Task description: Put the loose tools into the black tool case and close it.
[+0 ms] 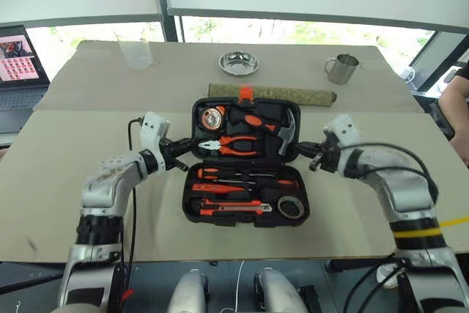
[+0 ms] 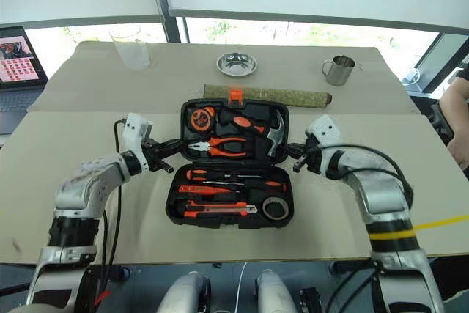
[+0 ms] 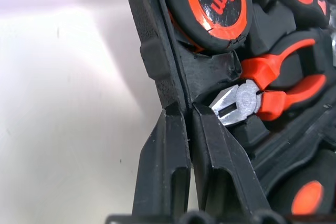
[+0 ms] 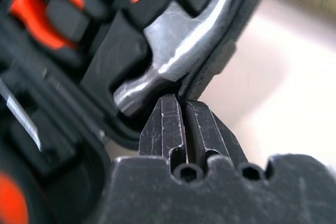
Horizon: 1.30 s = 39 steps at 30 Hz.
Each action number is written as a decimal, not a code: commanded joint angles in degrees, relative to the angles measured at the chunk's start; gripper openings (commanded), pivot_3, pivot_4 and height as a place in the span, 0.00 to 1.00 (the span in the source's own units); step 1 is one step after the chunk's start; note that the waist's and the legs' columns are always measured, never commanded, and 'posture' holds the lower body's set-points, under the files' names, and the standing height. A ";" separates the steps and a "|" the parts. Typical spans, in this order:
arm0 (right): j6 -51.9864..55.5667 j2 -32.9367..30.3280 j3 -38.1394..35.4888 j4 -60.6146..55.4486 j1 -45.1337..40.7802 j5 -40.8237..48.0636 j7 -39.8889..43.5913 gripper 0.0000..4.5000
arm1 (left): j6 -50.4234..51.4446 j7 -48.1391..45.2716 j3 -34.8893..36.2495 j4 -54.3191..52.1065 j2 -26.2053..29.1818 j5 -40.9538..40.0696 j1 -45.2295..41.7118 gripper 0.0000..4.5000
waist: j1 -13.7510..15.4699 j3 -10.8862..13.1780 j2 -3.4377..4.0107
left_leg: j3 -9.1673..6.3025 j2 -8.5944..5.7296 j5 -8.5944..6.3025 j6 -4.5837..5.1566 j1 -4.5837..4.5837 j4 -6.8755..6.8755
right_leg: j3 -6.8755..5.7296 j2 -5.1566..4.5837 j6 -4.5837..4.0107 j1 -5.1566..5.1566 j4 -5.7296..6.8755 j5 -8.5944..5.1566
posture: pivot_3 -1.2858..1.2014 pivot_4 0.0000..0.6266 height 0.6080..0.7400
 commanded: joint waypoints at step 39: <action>-26.44 -17.83 0.20 -31.00 50.29 4.17 3.69 0.00 | -33.24 -22.63 -9.66 17.38 13.78 6.50 0.40 0.01 | 1.14 -0.32 -0.11 | 0.75 0.28 -0.05 0.09 0.93 0.00 | 0.29 0.19 -0.07 0.60 0.02 -0.06 | 0.52 0.24 1.00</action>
